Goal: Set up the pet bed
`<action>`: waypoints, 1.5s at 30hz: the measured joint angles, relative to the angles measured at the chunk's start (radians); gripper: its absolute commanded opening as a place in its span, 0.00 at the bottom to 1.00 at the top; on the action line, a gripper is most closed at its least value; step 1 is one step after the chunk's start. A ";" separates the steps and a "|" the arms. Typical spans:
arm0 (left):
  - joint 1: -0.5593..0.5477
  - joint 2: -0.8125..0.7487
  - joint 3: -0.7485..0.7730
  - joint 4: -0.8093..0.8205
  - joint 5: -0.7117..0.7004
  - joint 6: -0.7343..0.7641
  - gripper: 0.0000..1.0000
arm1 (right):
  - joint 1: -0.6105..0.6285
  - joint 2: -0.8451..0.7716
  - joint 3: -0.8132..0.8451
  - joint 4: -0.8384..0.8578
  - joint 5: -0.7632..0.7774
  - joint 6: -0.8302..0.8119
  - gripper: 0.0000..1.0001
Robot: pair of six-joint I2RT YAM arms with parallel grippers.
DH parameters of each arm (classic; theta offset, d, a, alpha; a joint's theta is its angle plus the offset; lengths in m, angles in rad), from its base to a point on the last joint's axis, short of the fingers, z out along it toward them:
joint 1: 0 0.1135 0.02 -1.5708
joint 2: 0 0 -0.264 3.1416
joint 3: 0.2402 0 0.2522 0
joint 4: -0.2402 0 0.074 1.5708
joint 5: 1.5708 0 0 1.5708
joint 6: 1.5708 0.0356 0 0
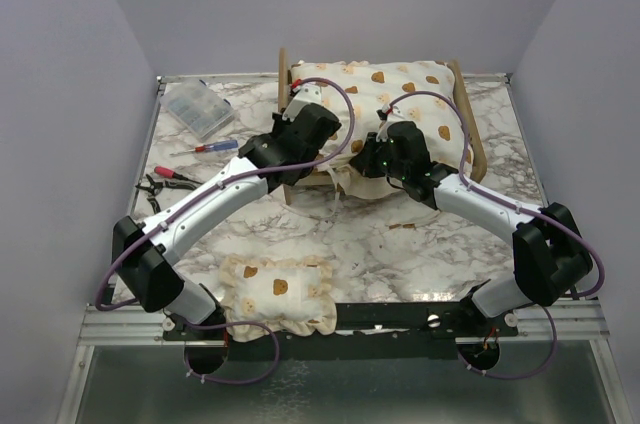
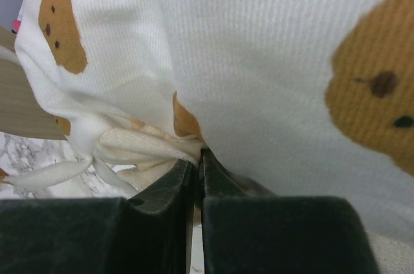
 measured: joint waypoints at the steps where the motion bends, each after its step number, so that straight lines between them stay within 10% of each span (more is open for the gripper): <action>1: 0.000 0.000 0.014 -0.019 -0.002 0.001 0.00 | 0.000 0.000 0.000 0.000 -0.002 0.001 0.09; 26: -0.038 0.152 0.153 -0.177 -0.051 0.018 0.01 | 0.000 0.006 0.000 0.008 -0.054 0.018 0.09; 36: -0.080 0.212 0.179 -0.226 -0.109 0.014 0.40 | 0.000 0.013 0.000 0.013 -0.070 0.027 0.09; 45: -0.088 0.227 0.208 -0.258 -0.072 0.001 0.47 | -0.003 0.013 0.000 0.020 -0.078 0.027 0.09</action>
